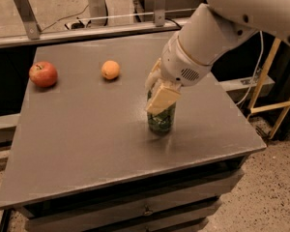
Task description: Move green can near orange
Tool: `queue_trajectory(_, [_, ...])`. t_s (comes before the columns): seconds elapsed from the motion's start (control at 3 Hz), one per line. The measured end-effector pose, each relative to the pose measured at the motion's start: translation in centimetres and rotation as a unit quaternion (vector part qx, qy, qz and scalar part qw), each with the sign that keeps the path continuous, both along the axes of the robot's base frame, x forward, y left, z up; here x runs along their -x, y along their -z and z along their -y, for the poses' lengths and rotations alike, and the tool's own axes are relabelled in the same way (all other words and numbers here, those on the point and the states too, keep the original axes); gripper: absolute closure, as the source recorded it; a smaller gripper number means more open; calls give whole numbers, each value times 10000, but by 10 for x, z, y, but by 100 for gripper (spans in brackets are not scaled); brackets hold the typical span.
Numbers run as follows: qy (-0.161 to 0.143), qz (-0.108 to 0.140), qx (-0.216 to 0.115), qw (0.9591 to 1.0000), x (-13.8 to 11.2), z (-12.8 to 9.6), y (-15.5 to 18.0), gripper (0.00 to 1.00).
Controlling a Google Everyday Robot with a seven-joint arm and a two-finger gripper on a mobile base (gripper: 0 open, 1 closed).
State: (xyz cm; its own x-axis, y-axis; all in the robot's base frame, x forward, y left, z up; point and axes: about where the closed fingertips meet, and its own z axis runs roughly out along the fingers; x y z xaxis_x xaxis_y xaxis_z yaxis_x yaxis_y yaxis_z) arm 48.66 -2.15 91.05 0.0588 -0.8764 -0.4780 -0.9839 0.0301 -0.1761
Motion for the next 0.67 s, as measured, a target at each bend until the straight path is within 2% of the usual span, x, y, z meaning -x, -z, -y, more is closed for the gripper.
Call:
queue_trajectory(0.33, [-159,174,-82,9997,-17,-4,-33,100])
queue_trajectory(0.67, [-252,458,-316,9981,-64,-19,-85,100])
